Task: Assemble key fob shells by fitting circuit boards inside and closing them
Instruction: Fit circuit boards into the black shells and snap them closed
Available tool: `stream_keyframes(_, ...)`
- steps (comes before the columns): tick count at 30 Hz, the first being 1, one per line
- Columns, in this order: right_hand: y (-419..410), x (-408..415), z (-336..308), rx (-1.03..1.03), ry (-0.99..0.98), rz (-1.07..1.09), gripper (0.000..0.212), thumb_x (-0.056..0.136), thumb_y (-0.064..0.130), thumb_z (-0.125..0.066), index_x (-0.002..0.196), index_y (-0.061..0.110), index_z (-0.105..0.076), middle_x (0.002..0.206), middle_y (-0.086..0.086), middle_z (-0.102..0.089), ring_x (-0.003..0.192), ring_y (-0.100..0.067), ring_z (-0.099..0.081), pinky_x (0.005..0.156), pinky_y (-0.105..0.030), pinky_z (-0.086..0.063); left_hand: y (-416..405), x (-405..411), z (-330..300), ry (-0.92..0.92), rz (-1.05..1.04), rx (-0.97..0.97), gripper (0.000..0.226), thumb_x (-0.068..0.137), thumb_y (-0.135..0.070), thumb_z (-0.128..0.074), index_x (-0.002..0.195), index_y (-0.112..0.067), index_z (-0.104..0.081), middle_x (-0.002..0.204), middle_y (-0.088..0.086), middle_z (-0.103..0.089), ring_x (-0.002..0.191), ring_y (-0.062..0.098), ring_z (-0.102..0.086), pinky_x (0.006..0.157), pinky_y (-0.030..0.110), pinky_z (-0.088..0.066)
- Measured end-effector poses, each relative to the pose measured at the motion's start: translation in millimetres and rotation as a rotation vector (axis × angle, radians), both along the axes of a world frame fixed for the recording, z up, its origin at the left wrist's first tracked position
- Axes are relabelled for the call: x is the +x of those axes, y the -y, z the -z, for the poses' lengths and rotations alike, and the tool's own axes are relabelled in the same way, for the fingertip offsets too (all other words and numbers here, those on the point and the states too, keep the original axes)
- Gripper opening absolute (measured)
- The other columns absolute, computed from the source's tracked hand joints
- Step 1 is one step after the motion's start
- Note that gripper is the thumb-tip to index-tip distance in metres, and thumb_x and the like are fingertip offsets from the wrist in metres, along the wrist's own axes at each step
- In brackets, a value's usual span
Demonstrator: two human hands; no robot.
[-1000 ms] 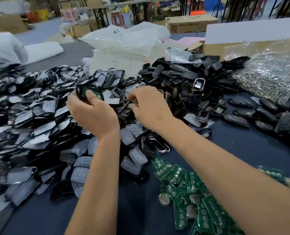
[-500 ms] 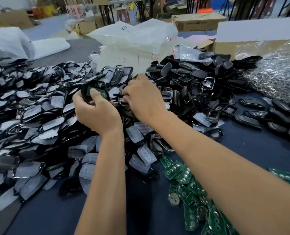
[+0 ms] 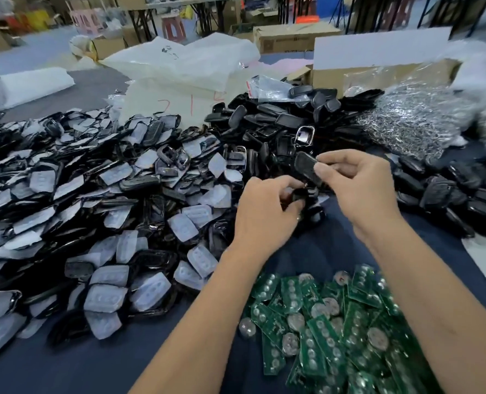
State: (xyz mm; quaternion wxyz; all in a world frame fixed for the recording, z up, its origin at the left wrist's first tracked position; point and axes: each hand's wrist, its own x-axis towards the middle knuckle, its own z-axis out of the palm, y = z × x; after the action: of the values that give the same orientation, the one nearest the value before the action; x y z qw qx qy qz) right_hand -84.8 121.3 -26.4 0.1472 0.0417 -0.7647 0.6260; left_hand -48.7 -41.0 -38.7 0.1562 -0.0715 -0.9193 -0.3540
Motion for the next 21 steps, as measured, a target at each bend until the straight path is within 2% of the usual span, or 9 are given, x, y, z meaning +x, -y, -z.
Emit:
stream_keyframes(2, -6, 6, 8, 0.031, 0.003, -0.051, 0.016, 0.088, 0.020, -0.079, 0.084, 0.035, -0.079, 0.081, 0.006, -0.079, 0.080, -0.009, -0.075, 0.076, -0.027, -0.057, 3, -2, 2, -0.068, -0.045, -0.041, 0.026, 0.092, -0.027, -0.074, 0.117, -0.027, -0.074, 0.096, -0.007, -0.068, 0.102, 0.022, -0.058, 0.094, 0.034, -0.043)
stream_keyframes(3, -7, 8, 10, 0.063, -0.006, -0.077, 0.020, 0.090, 0.018, -0.078, 0.084, 0.037, -0.079, 0.083, 0.007, -0.079, 0.083, -0.010, -0.076, 0.080, -0.031, -0.058, 5, -3, 1, -0.112, -0.071, 0.015, 0.025, 0.096, -0.027, -0.070, 0.120, -0.024, -0.073, 0.100, -0.005, -0.068, 0.103, 0.021, -0.059, 0.094, 0.033, -0.044)
stream_keyframes(5, -8, 8, 11, 0.129, -0.028, -0.144, 0.022, 0.091, 0.017, -0.077, 0.085, 0.038, -0.079, 0.086, 0.010, -0.079, 0.087, -0.009, -0.075, 0.085, -0.034, -0.058, 10, -4, -1, -0.172, -0.080, 0.162, 0.025, 0.102, -0.029, -0.060, 0.122, -0.021, -0.073, 0.105, -0.006, -0.071, 0.102, 0.010, -0.062, 0.090, 0.022, -0.047)
stream_keyframes(7, -8, 10, 10, 0.159, -0.036, -0.227, 0.019, 0.092, 0.015, -0.077, 0.089, 0.034, -0.080, 0.088, 0.012, -0.079, 0.088, -0.008, -0.075, 0.086, -0.033, -0.058, 12, -2, -4, -0.146, -0.021, 0.217, 0.025, 0.103, -0.031, -0.058, 0.118, -0.021, -0.075, 0.106, -0.010, -0.074, 0.100, 0.001, -0.064, 0.087, 0.017, -0.049)
stream_keyframes(10, -7, 11, 11, 0.122, -0.009, -0.305, 0.014, 0.092, 0.013, -0.077, 0.094, 0.026, -0.082, 0.088, 0.006, -0.080, 0.087, -0.013, -0.076, 0.084, -0.032, -0.059, 12, -1, -3, -0.041, 0.069, 0.270, 0.016, 0.101, -0.023, -0.065, 0.107, -0.021, -0.080, 0.098, -0.014, -0.077, 0.094, 0.000, -0.069, 0.086, 0.030, -0.057)
stream_keyframes(12, -7, 13, 13, 0.037, 0.002, -0.269, 0.012, 0.091, 0.013, -0.079, 0.096, 0.024, -0.081, 0.085, 0.002, -0.080, 0.086, -0.015, -0.076, 0.083, -0.032, -0.058, 11, -1, -2, -0.010, 0.070, 0.352, 0.013, 0.099, -0.020, -0.069, 0.100, -0.023, -0.081, 0.090, -0.014, -0.078, 0.086, 0.002, -0.071, 0.081, 0.035, -0.060)
stream_keyframes(16, -5, 15, 11, -0.268, 0.039, -0.154, 0.009, 0.090, 0.013, -0.081, 0.098, 0.017, -0.078, 0.082, -0.013, -0.078, 0.075, -0.019, -0.071, 0.075, -0.032, -0.057, 6, 1, -3, 0.055, 0.116, 0.531, 0.010, 0.093, -0.013, -0.076, 0.090, -0.021, -0.080, 0.080, -0.002, -0.078, 0.071, 0.013, -0.073, 0.066, 0.023, -0.057)
stream_keyframes(18, -3, 16, 8, -0.389, 0.075, -0.150, 0.006, 0.094, 0.012, -0.076, 0.099, 0.015, -0.078, 0.082, -0.009, -0.077, 0.074, -0.016, -0.069, 0.071, -0.029, -0.056, 2, 2, -4, 0.073, 0.123, 0.614, 0.008, 0.093, -0.010, -0.076, 0.089, -0.016, -0.079, 0.079, 0.004, -0.077, 0.071, 0.017, -0.074, 0.065, 0.021, -0.056)
stream_keyframes(21, -1, 18, 5, -0.545, 0.147, -0.229, 0.012, 0.097, 0.007, -0.070, 0.107, 0.011, -0.076, 0.091, -0.009, -0.078, 0.083, -0.018, -0.072, 0.076, -0.029, -0.059, 1, 2, -4, 0.100, 0.108, 0.743, 0.008, 0.096, -0.008, -0.071, 0.091, -0.013, -0.076, 0.074, 0.003, -0.074, 0.069, 0.016, -0.070, 0.066, 0.021, -0.054)
